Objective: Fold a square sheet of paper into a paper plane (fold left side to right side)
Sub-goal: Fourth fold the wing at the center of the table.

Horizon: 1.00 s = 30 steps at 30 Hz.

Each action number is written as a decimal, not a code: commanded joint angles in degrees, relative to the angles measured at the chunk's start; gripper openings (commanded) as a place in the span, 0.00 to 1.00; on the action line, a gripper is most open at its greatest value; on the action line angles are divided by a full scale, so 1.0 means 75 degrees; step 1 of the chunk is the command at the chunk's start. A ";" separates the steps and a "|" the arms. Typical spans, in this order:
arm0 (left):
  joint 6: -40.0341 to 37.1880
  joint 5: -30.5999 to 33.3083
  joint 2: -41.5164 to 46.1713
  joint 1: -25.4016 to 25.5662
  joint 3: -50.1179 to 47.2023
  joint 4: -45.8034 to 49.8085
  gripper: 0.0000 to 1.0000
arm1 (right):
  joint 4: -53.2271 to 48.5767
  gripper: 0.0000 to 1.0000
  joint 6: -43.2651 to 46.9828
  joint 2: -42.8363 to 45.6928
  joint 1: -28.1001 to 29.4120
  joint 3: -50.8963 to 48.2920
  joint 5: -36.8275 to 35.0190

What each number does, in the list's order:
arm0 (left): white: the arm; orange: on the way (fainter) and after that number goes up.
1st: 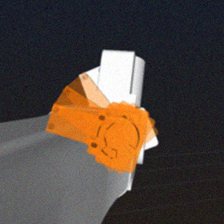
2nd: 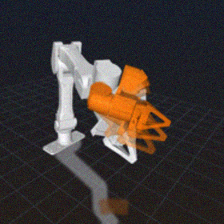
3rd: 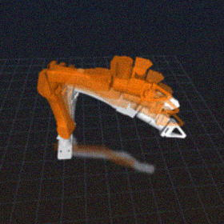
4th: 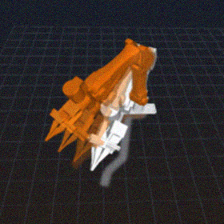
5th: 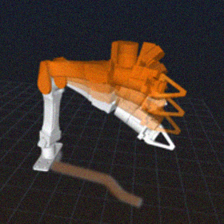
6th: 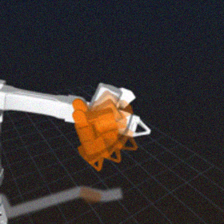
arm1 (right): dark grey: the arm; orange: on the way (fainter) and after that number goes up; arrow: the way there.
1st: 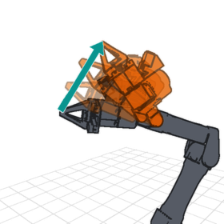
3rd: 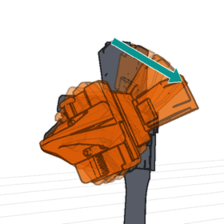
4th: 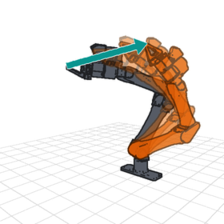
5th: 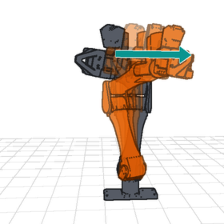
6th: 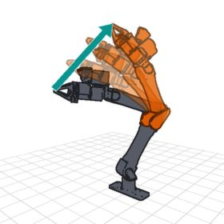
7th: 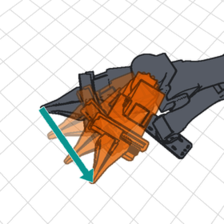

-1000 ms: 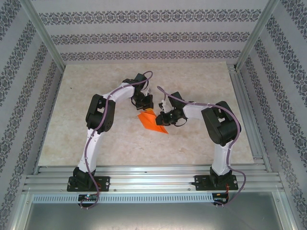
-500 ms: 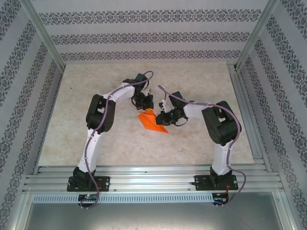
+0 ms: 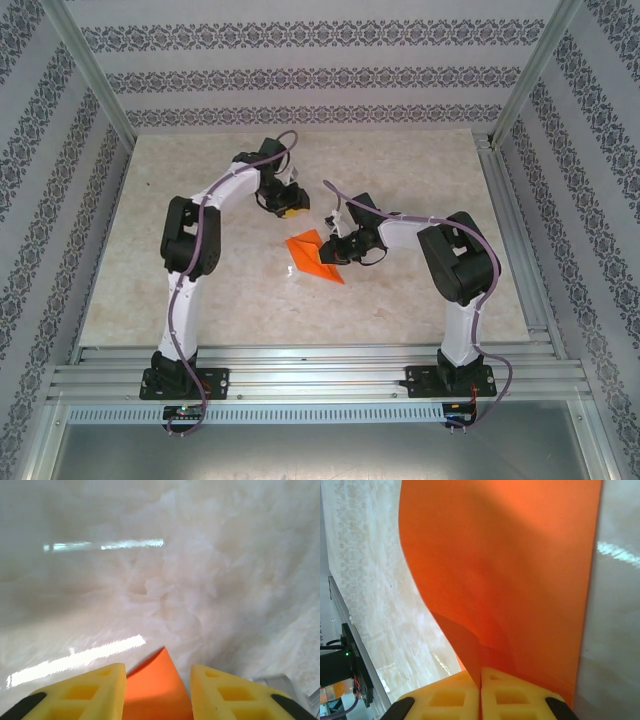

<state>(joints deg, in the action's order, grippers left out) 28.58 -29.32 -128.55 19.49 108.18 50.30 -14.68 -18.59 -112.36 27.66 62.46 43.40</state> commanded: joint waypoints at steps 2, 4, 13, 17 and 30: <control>0.0155 0.0230 0.2031 -0.0416 -0.1702 -0.0670 0.27 | 0.0423 0.08 -0.0270 0.0028 0.0062 -0.0120 0.0075; 0.0611 0.0142 0.2924 -0.0513 -0.3039 -0.1553 0.13 | 0.0493 0.08 -0.0330 0.0057 0.0062 -0.0154 0.0026; 0.3768 -0.0366 0.5111 -0.0089 -0.7894 -0.5999 0.00 | 0.1676 0.08 -0.1772 0.0743 0.0373 -0.0971 -0.0769; 0.4114 -0.0282 0.5118 0.0260 -0.8162 -0.6217 0.00 | 0.2749 0.08 -0.2869 0.1231 0.0673 -0.1589 -0.1376; 0.4408 -0.0011 0.4310 0.1014 -0.7942 -0.6636 0.00 | 0.3801 0.08 -0.4248 0.1387 0.1341 -0.2156 -0.2564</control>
<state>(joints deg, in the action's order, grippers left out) 59.99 -30.48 -93.45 25.36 47.07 4.43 8.69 -47.00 -101.41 36.93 47.18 26.33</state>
